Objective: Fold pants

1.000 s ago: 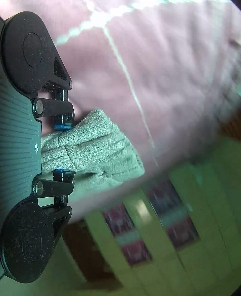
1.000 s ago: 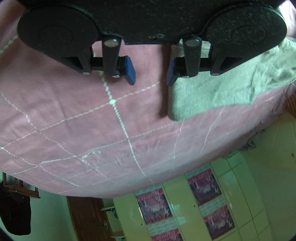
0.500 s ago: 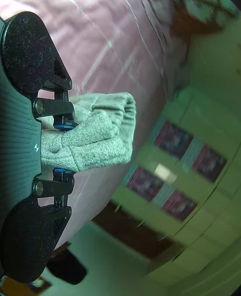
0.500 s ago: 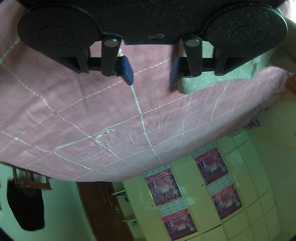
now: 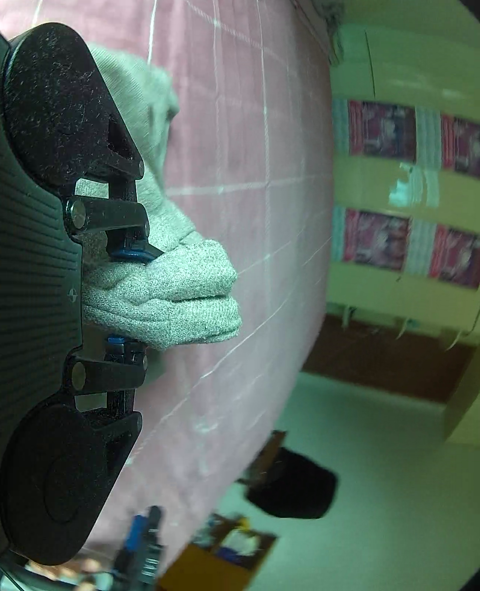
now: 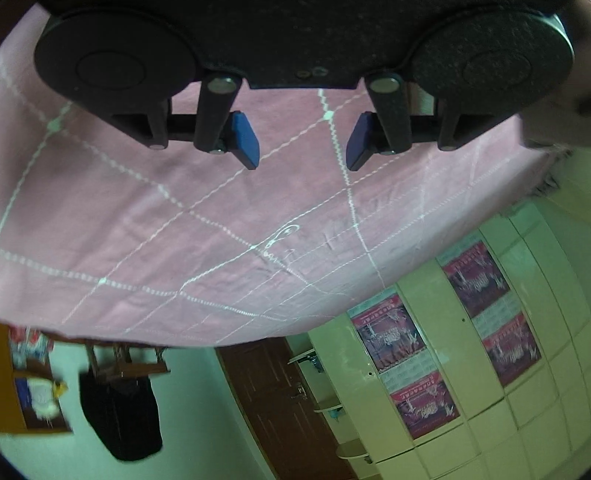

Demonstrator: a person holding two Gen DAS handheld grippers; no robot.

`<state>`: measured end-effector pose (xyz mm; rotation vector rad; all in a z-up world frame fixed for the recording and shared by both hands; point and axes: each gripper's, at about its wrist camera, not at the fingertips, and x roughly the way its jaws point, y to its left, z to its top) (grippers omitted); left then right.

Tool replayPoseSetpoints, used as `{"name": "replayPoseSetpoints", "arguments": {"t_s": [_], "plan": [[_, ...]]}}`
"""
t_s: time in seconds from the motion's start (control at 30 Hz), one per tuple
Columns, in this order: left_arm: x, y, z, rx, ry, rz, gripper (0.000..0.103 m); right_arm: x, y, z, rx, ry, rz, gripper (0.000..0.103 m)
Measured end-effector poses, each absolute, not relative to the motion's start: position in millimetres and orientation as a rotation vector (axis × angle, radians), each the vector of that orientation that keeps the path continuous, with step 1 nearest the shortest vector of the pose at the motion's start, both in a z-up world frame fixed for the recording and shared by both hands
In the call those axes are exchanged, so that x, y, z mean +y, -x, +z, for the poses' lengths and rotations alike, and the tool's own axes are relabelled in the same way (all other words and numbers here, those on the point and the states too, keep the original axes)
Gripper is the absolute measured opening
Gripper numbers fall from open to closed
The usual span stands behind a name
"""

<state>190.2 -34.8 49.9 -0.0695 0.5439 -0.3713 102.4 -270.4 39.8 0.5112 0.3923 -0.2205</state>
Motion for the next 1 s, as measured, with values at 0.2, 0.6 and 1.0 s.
{"name": "replayPoseSetpoints", "arguments": {"t_s": [0.2, 0.6, 1.0], "plan": [[-91, -172, 32, 0.630, -0.025, -0.431, 0.048, -288, -103, 30, 0.390, -0.615, -0.204, 0.054], [2, -79, 61, 0.456, 0.109, -0.239, 0.080, -283, -98, 33, 0.366, -0.589, -0.169, 0.060], [126, -7, 22, 0.634, 0.093, -0.095, 0.080, -192, -115, 42, 0.539, -0.532, 0.132, 0.064]]}}
